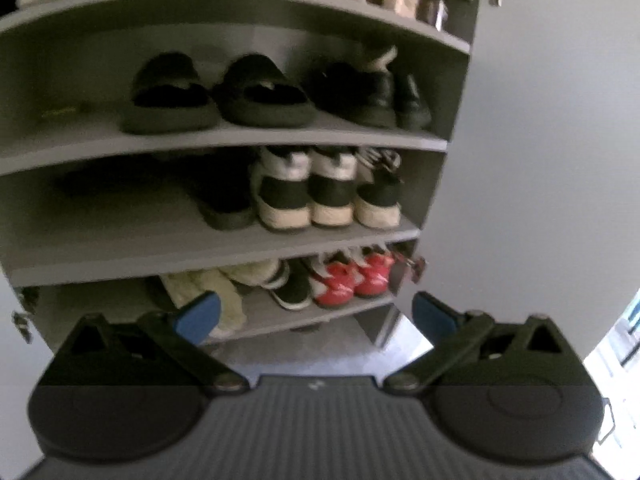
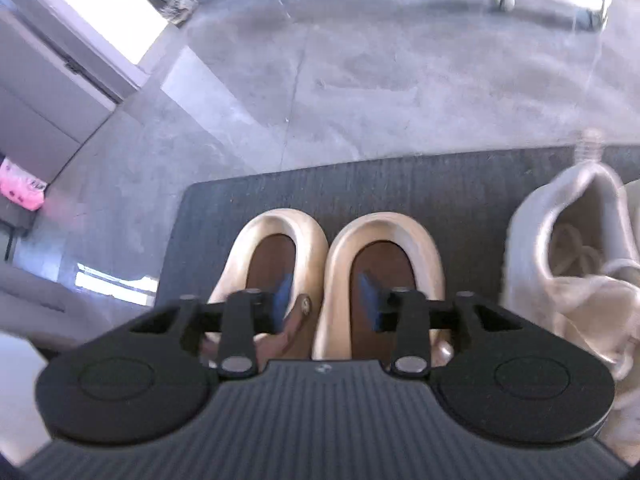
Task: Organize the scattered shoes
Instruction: 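Grasp both cream clogs together with the right gripper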
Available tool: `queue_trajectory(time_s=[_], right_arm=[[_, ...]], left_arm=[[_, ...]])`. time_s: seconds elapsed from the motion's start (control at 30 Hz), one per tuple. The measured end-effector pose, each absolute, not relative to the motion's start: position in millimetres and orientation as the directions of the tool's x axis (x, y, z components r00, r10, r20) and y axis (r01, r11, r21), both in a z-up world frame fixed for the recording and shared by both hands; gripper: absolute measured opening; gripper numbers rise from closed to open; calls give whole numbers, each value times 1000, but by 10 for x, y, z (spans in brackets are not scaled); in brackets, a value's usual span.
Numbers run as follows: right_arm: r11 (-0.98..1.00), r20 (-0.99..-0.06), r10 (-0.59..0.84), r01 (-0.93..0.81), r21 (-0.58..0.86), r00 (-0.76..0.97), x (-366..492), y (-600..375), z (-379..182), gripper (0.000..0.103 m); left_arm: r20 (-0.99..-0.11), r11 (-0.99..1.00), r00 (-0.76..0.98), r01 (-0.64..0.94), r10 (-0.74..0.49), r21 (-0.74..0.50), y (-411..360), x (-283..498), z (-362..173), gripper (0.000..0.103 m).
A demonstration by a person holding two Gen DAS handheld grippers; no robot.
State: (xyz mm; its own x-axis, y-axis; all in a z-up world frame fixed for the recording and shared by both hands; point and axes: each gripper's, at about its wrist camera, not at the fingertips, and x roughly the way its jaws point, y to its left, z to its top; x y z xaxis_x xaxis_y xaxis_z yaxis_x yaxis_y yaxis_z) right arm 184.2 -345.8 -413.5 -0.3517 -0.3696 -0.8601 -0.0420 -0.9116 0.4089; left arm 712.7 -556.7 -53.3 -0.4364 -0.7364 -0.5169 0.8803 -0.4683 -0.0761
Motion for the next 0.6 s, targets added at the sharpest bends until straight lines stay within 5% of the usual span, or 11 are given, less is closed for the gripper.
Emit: queue_trajectory(time_s=[0.3, 0.43, 0.6], right_arm=[[-931, -917, -356, -19, 366, -180, 1674, -3789, -4513, 80], [-911, -901, -413, 53, 410, -134, 1596, -3802, -4559, 73], [-869, -870, -487, 147, 473, -78, 1663, -3616, -4444, 36]], left_arm=[[-542, -340, -351, 932, -764, -124, -5688, 7584, -432, 103], [-533, -354, -359, 928, -766, -116, -5660, 7591, -388, 103], [-528, -341, -380, 924, -760, -173, -5706, 7593, -355, 103]])
